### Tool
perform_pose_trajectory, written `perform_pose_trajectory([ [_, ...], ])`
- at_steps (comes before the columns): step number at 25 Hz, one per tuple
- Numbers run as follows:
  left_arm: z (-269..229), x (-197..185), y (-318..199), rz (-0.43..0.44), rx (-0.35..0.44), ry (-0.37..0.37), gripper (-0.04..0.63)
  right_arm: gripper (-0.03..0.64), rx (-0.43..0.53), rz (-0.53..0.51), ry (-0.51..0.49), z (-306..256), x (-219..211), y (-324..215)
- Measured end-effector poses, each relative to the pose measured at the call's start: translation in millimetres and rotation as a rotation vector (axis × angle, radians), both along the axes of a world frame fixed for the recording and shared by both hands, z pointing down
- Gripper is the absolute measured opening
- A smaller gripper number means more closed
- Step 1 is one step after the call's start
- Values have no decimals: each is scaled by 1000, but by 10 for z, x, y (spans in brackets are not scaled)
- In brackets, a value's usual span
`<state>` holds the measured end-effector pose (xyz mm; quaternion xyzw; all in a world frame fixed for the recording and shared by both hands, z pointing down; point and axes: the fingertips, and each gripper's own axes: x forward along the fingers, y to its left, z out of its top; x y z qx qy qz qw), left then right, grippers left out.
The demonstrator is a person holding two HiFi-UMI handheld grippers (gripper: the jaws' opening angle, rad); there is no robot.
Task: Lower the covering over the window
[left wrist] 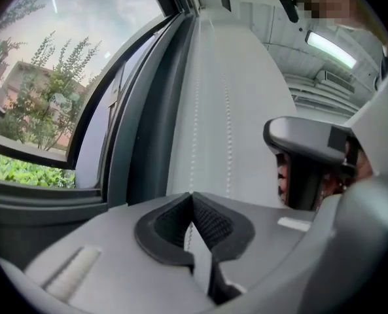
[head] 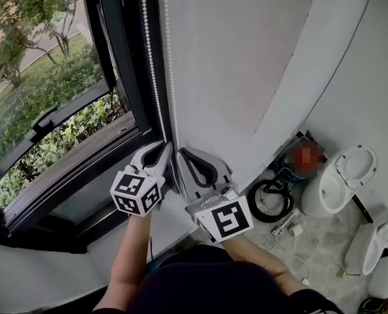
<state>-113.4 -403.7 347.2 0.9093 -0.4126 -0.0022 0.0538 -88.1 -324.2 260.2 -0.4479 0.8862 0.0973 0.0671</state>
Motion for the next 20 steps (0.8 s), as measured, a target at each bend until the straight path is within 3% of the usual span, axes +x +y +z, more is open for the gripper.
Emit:
perform_pose_trajectory([
  [11, 66, -31, 625, -83, 22, 82, 11, 14, -23, -138, 9, 210, 24, 189],
  [20, 692, 163, 977, -110, -119, 65, 11, 14, -75, -241, 35, 431, 43, 362],
])
